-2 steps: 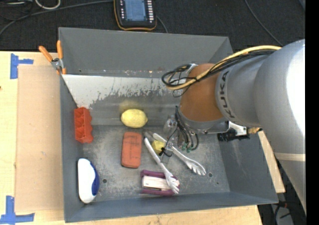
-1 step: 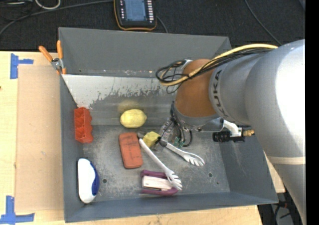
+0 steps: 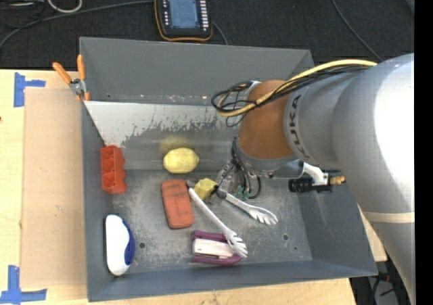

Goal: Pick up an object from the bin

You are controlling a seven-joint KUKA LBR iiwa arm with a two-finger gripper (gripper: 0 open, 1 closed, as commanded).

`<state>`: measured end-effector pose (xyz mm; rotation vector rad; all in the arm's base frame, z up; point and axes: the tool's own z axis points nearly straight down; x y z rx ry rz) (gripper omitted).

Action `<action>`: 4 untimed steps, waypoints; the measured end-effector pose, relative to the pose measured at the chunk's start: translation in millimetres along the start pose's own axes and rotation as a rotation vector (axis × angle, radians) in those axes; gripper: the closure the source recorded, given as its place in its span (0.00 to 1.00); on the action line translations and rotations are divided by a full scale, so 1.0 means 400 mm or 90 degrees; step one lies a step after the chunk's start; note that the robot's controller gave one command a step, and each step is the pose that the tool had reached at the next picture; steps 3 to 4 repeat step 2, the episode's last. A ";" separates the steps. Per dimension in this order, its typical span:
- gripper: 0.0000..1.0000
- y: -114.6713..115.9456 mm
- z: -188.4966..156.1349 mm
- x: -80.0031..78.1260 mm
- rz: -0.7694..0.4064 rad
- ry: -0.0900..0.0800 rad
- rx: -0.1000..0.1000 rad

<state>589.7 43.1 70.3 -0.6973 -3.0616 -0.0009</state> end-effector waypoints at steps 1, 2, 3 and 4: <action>1.00 0.000 -0.014 0.001 -0.002 0.001 0.000; 1.00 -0.004 -0.076 0.007 -0.003 0.006 0.003; 1.00 -0.004 -0.076 0.007 -0.003 0.006 0.003; 1.00 -0.004 -0.076 0.007 -0.003 0.006 0.003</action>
Offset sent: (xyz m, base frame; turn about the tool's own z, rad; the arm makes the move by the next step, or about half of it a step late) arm -0.0005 -0.0001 0.0675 -0.0016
